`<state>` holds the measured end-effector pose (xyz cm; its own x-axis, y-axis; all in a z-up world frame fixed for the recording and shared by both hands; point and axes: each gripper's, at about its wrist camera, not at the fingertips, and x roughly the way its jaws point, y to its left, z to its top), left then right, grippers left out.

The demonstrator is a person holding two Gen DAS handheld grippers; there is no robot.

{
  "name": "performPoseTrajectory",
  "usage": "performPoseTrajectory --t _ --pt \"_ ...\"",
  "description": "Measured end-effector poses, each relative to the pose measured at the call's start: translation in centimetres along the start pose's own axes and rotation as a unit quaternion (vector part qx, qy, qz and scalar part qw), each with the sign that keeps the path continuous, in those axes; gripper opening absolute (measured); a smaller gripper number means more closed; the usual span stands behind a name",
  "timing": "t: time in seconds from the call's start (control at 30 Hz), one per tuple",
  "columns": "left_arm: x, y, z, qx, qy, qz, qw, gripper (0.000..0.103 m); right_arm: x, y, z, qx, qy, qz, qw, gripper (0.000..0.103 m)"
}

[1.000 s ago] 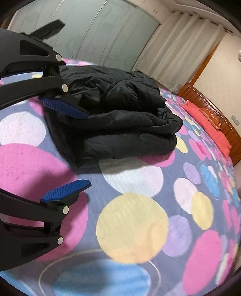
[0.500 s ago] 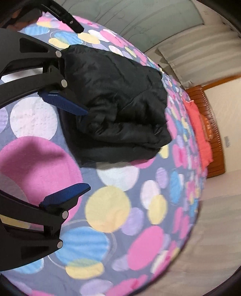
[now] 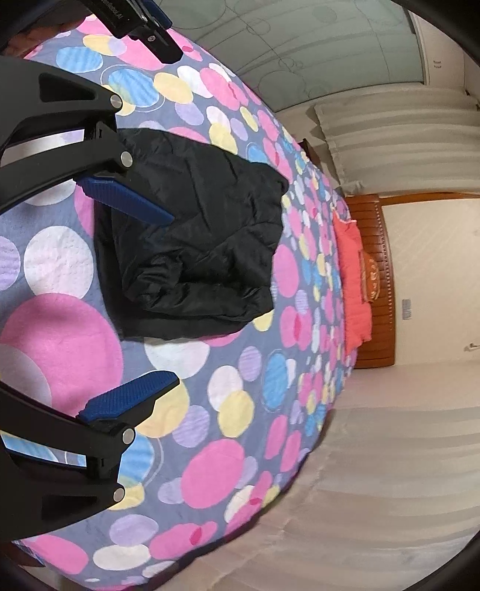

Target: Fold large clothes

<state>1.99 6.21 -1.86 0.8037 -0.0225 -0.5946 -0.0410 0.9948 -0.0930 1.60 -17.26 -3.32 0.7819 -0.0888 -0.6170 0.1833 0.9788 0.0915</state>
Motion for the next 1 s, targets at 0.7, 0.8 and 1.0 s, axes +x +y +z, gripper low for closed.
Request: performPoseTrajectory --t 0.7,0.8,1.0 --pt "-0.7 -1.1 -0.2 0.009 -0.001 -0.006 0.9999 0.101 -1.3 1.4 -0.1 -0.015 -0.022 0.01 1.0 0.081" --pt "-0.7 -1.1 -0.2 0.007 -0.002 -0.005 1.0 0.101 -1.3 1.5 -0.1 -0.016 -0.022 0.011 1.0 0.081" --pt "-0.6 -1.1 -0.3 0.007 -0.002 -0.005 1.0 0.101 -1.3 1.5 -0.2 -0.015 -0.022 0.01 1.0 0.081"
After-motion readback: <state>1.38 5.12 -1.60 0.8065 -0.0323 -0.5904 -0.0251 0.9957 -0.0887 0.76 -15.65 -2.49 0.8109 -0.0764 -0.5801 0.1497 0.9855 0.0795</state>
